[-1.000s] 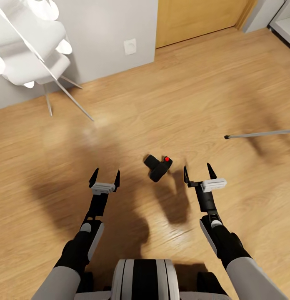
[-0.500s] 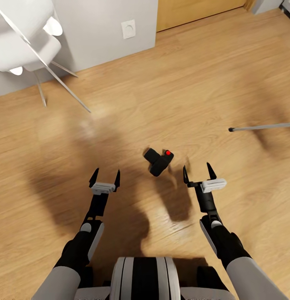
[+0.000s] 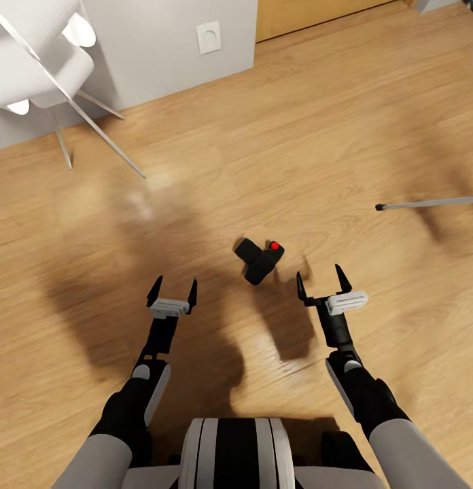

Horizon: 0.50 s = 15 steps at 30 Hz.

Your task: Attach the digital camera to the camera tripod in the bedroom.

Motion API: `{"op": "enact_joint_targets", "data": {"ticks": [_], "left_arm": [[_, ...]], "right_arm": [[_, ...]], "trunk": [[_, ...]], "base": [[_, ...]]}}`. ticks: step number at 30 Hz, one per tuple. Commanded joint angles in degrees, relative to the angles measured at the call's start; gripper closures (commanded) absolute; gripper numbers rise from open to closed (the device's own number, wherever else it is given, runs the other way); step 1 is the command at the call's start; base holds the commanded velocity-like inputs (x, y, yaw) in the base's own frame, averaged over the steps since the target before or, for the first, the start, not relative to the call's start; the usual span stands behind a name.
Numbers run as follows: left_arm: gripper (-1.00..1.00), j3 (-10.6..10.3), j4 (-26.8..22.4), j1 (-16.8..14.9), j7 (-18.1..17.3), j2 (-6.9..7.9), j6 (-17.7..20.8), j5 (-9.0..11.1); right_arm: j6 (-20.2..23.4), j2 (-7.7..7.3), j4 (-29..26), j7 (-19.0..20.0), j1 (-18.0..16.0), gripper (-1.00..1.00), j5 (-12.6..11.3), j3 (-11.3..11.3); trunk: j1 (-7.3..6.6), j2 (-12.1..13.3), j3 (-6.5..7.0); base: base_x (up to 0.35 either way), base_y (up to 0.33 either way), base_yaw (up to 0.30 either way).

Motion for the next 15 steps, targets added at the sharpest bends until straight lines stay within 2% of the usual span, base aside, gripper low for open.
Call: {"op": "enact_joint_targets", "data": {"ticks": [1,15], "left_arm": [[-1.0,0.07,0.03,-0.02,-0.21,-0.02,-0.13,0.06],[-1.0,0.03,1.24,-0.01,-0.14,-0.04,-0.06,0.06]], "right_arm": [[-0.12,-0.04,0.01,-0.26,-0.03,-1.0,0.24,0.1],[-0.15,-0.04,0.02,-0.26,-0.03,-1.0,0.26,0.08]], "trunk": [[0.02,-0.02,-0.02],[0.38,-0.21,-0.02]], "base": [[0.0,0.0,0.0],[0.0,0.0,0.0]]}}
